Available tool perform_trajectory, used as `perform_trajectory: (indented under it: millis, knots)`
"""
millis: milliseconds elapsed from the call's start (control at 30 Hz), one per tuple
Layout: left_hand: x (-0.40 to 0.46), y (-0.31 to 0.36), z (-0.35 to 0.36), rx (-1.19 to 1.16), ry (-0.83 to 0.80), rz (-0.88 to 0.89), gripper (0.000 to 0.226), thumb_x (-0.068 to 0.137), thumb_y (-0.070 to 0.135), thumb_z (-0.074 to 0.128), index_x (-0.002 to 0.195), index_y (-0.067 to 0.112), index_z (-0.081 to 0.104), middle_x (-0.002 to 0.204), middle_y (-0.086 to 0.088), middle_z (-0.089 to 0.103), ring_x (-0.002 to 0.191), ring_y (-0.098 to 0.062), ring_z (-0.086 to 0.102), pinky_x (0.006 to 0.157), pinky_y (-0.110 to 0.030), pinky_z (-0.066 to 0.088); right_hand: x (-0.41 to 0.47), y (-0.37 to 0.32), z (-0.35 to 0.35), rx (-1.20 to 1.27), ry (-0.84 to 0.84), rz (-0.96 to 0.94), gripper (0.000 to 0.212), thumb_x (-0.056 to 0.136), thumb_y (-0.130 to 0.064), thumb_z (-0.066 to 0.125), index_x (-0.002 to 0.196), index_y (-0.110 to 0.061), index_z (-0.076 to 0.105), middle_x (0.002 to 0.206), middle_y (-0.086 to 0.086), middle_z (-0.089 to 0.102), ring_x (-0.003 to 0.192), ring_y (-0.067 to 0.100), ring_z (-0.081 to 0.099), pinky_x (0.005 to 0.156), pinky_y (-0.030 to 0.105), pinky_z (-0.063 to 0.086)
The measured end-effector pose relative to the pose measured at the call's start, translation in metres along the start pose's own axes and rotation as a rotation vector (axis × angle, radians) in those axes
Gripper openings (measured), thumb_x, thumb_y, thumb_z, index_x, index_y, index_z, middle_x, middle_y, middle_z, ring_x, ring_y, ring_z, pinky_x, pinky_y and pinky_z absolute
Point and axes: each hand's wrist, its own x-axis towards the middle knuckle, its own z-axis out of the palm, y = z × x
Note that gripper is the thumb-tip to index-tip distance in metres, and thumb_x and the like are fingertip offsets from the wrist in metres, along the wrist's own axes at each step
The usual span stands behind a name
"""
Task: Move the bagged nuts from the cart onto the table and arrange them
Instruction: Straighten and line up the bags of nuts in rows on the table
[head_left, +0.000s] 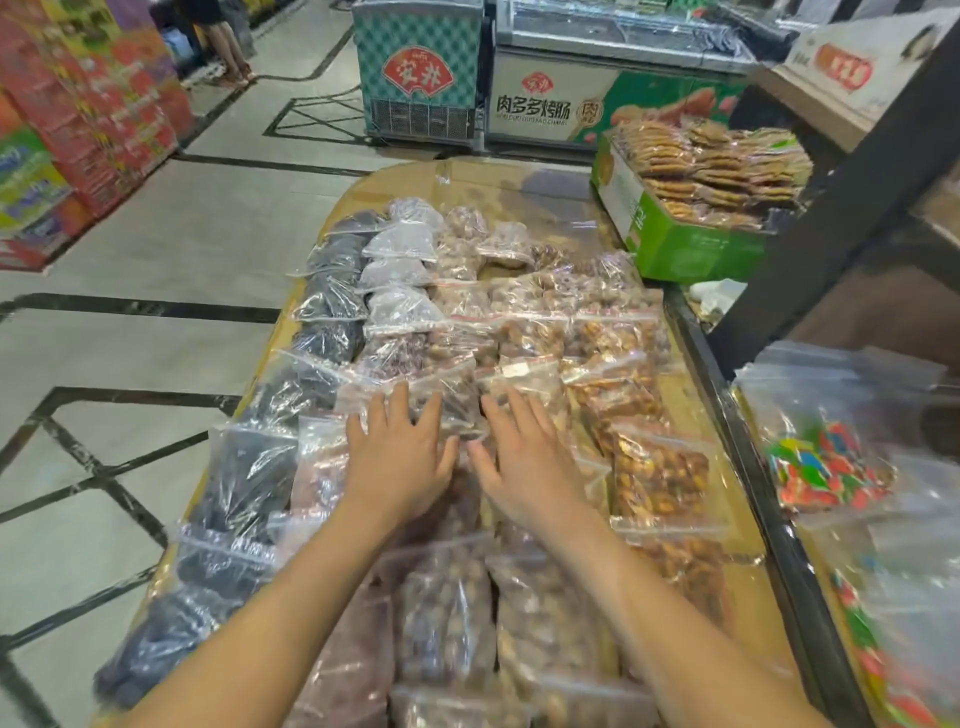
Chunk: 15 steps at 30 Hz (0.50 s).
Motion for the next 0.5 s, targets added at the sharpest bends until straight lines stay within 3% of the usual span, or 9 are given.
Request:
perform_trajectory:
  millis: [100, 200, 300, 500]
  knots:
    - [0.039, -0.008, 0.009, 0.016, -0.014, 0.019, 0.061, 0.102, 0.05, 0.033, 0.156, 0.023, 0.024, 0.164, -0.02, 0.021, 0.151, -0.038, 0.021, 0.119, -0.061, 0.023, 0.052, 0.0, 0.001, 0.017, 0.006, -0.009, 0.058, 0.108, -0.04, 0.045, 0.16, -0.02, 0.029, 0.167, 0.009, 0.026, 0.155, 0.03, 0.023, 0.122, 0.043, 0.029]
    - [0.061, -0.016, 0.021, 0.043, -0.043, 0.055, 0.06, 0.101, 0.05, 0.034, 0.155, 0.025, 0.025, 0.159, -0.018, 0.032, 0.146, -0.037, 0.031, 0.117, -0.061, 0.024, 0.091, 0.005, 0.011, 0.064, -0.03, 0.013, 0.051, 0.104, -0.035, 0.055, 0.149, -0.016, 0.041, 0.142, 0.011, 0.051, 0.128, 0.031, 0.054, 0.102, 0.039, 0.047]
    - [0.066, -0.021, 0.03, 0.031, -0.039, 0.086, 0.064, 0.101, 0.051, 0.031, 0.158, 0.025, 0.021, 0.158, -0.016, 0.035, 0.144, -0.036, 0.034, 0.118, -0.061, 0.023, 0.111, 0.011, 0.019, 0.06, -0.06, 0.03, 0.057, 0.099, -0.039, 0.063, 0.147, -0.02, 0.041, 0.128, 0.009, 0.057, 0.117, 0.031, 0.057, 0.095, 0.042, 0.049]
    - [0.065, -0.025, 0.037, 0.063, -0.023, 0.135, 0.064, 0.102, 0.051, 0.029, 0.158, 0.02, 0.022, 0.159, -0.017, 0.033, 0.146, -0.039, 0.029, 0.119, -0.06, 0.019, 0.099, 0.009, 0.031, 0.068, -0.068, -0.04, 0.054, 0.098, -0.027, 0.066, 0.146, -0.018, 0.042, 0.129, 0.013, 0.058, 0.116, 0.034, 0.058, 0.088, 0.04, 0.048]
